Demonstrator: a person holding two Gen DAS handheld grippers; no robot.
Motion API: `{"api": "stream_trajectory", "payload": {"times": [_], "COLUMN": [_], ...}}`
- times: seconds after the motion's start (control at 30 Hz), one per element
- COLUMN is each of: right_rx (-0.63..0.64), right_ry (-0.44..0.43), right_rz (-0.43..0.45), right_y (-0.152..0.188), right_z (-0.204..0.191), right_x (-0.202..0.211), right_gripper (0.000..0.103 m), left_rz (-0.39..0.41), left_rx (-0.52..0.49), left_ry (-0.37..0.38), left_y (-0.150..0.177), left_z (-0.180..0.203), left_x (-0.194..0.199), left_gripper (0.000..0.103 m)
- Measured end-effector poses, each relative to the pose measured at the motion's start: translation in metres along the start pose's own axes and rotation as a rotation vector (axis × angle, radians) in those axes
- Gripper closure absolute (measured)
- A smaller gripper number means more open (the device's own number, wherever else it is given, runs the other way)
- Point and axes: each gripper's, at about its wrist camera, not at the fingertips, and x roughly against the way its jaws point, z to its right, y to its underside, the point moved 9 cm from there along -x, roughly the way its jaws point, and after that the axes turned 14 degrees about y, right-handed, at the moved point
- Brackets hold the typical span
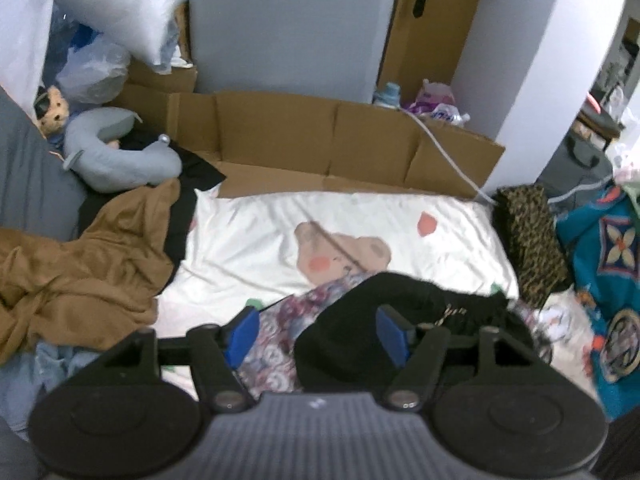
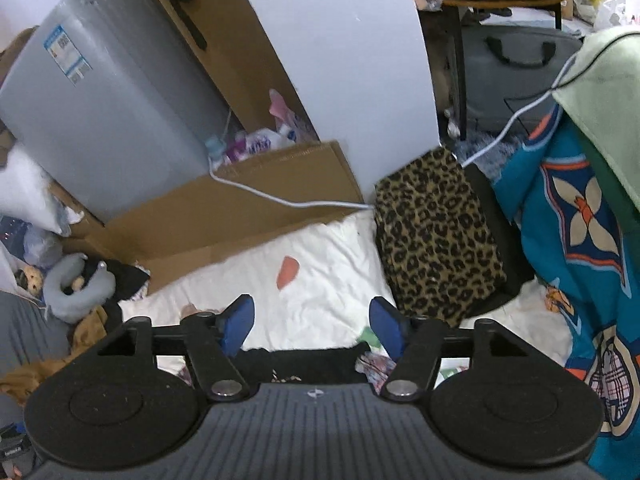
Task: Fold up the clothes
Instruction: 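Move both open tools back over the spread garment on the sheet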
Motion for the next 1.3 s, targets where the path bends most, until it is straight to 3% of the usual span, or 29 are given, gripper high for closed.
{"api": "stream_trajectory", "payload": {"times": [0.2, 0.43, 0.6, 0.77, 0.9, 1.07, 1.2, 1.3], "right_rx": [0.041, 0.086, 0.097, 0.115, 0.106, 0.035, 0.06, 0.058], "right_ry": [0.001, -0.052, -0.088, -0.107, -0.086, -0.073, 0.016, -0.017], "right_rz": [0.001, -0.038, -0.131, -0.174, -0.184, -0.185, -0.174, -0.138], "right_y": [-0.005, 0.006, 0.031, 0.057, 0.074, 0.083, 0.088, 0.095], "right_z": [-0.017, -0.043, -0.059, -0.069, -0.062, -0.034, -0.013, -0.004], "right_x": [-0.016, -0.084, -0.16, -0.229, -0.264, -0.277, -0.285, -0.288], "right_gripper": [0.028, 0.028, 0.03, 0.031, 0.031, 0.031, 0.031, 0.031], "left_rz": [-0.024, -0.049, -0.087, -0.127, -0.164, -0.247, -0.292, -0.369], "left_rx": [-0.029, -0.055, -0.022, -0.011, -0.009, -0.085, -0.132, -0.221], "left_ry": [-0.001, -0.026, -0.031, -0.005, 0.017, 0.013, 0.011, 0.013], "left_y": [-0.036, -0.069, -0.076, -0.077, -0.073, -0.069, -0.062, -0.053], "left_z": [0.007, 0.006, -0.011, -0.021, -0.016, 0.006, 0.017, 0.024], "left_x": [-0.025, -0.073, -0.148, -0.228, -0.278, -0.307, -0.329, -0.35], "left_gripper": [0.033, 0.031, 0.028, 0.035, 0.037, 0.036, 0.036, 0.036]}}
